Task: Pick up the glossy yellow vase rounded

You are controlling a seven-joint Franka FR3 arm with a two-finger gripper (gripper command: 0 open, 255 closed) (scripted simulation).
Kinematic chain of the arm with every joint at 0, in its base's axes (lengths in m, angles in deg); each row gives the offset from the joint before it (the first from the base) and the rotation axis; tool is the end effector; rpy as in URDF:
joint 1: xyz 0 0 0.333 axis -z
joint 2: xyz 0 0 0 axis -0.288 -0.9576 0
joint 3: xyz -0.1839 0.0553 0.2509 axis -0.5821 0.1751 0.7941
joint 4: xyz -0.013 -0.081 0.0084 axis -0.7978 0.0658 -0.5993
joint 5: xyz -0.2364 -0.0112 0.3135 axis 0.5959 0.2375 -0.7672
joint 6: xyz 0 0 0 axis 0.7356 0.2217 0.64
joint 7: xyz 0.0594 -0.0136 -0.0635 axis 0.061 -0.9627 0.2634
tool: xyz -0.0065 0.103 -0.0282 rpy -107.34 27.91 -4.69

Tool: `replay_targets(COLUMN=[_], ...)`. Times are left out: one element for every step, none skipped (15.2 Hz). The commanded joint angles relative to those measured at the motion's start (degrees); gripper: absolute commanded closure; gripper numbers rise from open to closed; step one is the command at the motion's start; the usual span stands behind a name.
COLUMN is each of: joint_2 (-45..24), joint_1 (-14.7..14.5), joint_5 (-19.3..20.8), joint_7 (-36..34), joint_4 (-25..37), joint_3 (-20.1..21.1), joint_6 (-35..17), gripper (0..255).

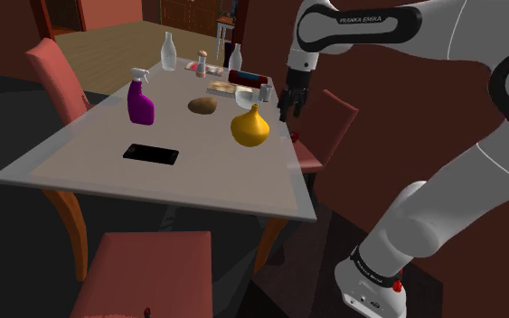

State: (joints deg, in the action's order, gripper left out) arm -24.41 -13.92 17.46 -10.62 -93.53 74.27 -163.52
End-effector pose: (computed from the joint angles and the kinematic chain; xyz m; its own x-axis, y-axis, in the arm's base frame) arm 0.4686 -0.0778 0.5256 0.9915 0.0052 -0.1298 0.0003 -0.9993 -0.0379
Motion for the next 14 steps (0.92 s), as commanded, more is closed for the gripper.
replay_targets(joint_2=[-4.7,-6.8,-9.0,-11.1,-13.3,-15.5,-17.7,-19.9,-22.2,-24.5,-26.9,-29.3,-31.8,-34.4], joint_1=[0.2,0.3,0.4,0.6,0.8,0.9,1.1,1.4,1.6,1.8,2.1,2.4,2.8,3.1], joint_5=[0.0,0.1,0.0,0.0,-0.1,-0.2,-0.3,-0.4,-0.5,-0.7,-0.8,-1.0,-1.2,-1.4], joint_7=[0.8,1.2,1.6,2.0,2.4,2.8,3.2,3.5,3.9,4.3,4.6,5.0,5.3,5.6], joint_4=[4.0,5.9,8.0,10.2,12.4,14.7,17.2,19.7,22.4,25.2,28.1,31.2,34.6,38.1], joint_3=[-0.4,-0.7,-0.9,-1.1,-1.3,-1.5,-1.6,-1.8,-1.9,-2.0,-2.2,-2.2,-2.3,-2.4], joint_6=[-1.1,-1.4,-1.6,-1.7,-1.8,-1.8,-1.7,-1.6,-1.3,-1.0,-0.6,-0.1,0.6,1.3], gripper=[0,0,0,0,0,0,0,0,0,0,0,0,0,0])
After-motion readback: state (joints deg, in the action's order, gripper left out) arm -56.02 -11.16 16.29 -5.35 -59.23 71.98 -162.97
